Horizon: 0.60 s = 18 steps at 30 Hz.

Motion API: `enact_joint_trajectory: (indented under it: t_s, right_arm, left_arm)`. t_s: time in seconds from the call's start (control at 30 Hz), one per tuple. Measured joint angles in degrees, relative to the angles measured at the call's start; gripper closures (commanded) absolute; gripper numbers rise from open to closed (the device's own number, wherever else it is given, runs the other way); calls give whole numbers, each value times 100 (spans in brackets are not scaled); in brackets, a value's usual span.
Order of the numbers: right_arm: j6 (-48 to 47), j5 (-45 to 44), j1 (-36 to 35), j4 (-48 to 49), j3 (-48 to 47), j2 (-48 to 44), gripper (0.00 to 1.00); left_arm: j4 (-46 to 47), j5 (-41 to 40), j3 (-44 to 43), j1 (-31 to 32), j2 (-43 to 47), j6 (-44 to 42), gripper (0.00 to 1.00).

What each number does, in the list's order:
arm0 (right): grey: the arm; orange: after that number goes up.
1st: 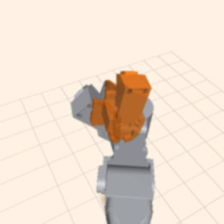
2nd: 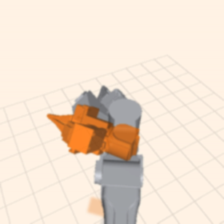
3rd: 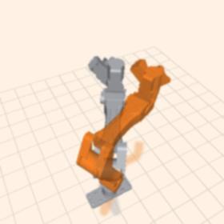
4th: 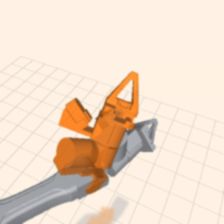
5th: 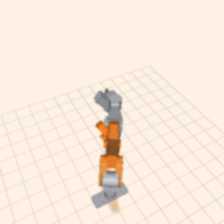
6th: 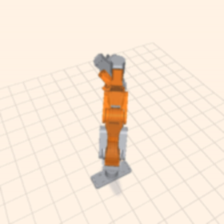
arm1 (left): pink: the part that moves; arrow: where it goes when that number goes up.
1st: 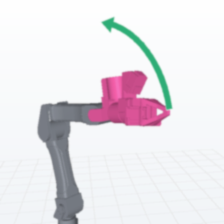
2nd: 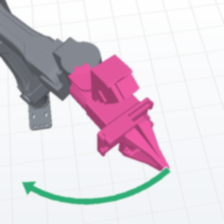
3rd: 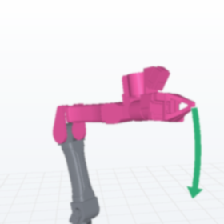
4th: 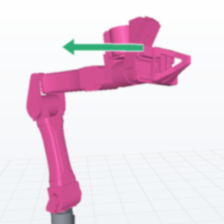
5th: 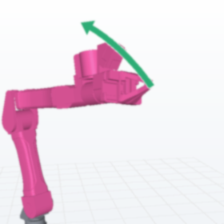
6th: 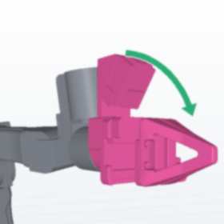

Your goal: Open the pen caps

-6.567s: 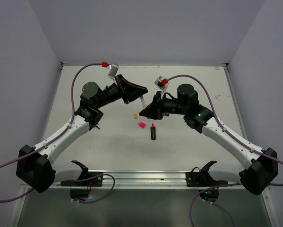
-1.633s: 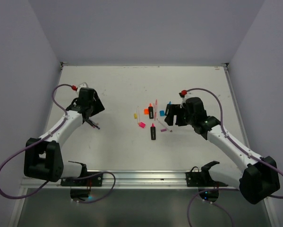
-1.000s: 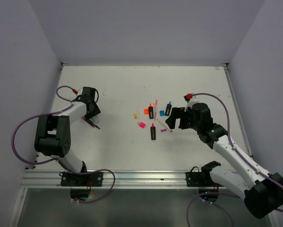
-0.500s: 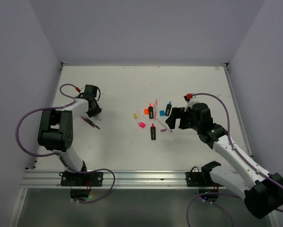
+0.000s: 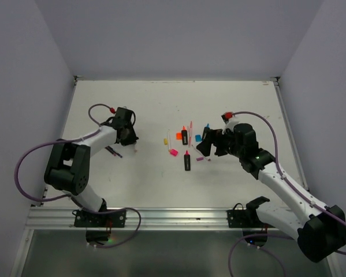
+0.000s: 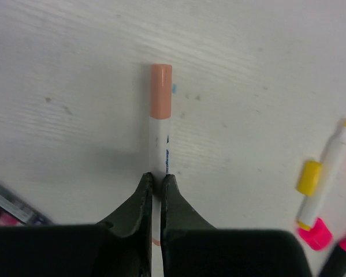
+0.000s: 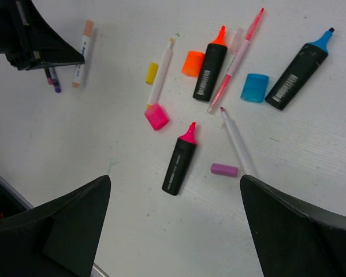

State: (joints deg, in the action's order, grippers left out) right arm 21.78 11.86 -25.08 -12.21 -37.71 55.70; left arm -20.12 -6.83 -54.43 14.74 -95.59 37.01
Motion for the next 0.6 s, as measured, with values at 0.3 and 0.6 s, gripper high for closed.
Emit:
enact_joint_trajectory:
  t_s: [0.3,0.6]
  right_arm:
    - [627,485,-726,1165,-57,505,2]
    - [1086,625,-1241,2181,-356,1191,5]
  left_arm:
    - [1064,1139,490,570,1690,651,100]
    - [2651,1821,1073,1137,2699,1268,100]
